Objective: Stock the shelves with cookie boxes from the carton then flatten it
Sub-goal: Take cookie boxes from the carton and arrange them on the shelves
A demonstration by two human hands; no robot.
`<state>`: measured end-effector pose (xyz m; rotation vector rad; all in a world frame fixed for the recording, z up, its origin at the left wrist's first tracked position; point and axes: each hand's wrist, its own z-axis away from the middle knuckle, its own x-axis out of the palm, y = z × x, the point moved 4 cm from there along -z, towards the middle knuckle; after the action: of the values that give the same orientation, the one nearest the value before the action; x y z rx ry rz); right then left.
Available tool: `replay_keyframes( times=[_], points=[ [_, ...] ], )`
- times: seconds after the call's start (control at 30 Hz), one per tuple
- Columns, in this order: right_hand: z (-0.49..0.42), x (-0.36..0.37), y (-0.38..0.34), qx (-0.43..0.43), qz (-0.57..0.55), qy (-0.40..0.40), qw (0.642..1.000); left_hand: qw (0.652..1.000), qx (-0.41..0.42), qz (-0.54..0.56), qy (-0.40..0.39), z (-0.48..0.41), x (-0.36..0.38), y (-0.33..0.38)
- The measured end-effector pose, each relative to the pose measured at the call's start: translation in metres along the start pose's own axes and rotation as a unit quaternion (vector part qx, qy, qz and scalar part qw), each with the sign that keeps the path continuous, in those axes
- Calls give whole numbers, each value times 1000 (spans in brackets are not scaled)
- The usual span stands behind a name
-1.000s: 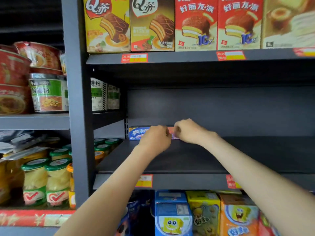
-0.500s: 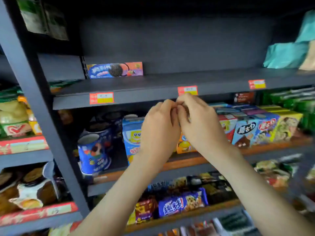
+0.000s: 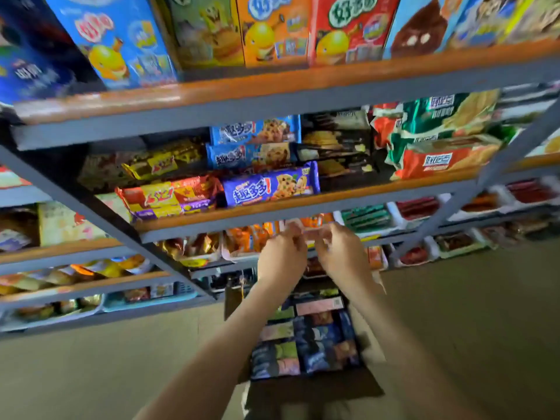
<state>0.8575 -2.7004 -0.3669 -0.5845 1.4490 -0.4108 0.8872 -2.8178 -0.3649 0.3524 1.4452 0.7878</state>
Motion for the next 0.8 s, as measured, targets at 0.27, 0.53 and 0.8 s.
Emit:
replay_keyframes(
  times=[0.27, 0.53, 0.8],
  points=[
    [45, 136, 178, 142, 29, -110, 983, 970, -198, -56, -128, 43, 176, -141],
    [98, 296, 299, 127, 54, -228, 964, 944, -242, -105, -197, 75, 310, -303],
    [142, 420, 415, 152, 105, -317, 930, 928, -253, -119, -245, 93, 414, -410]
  ],
)
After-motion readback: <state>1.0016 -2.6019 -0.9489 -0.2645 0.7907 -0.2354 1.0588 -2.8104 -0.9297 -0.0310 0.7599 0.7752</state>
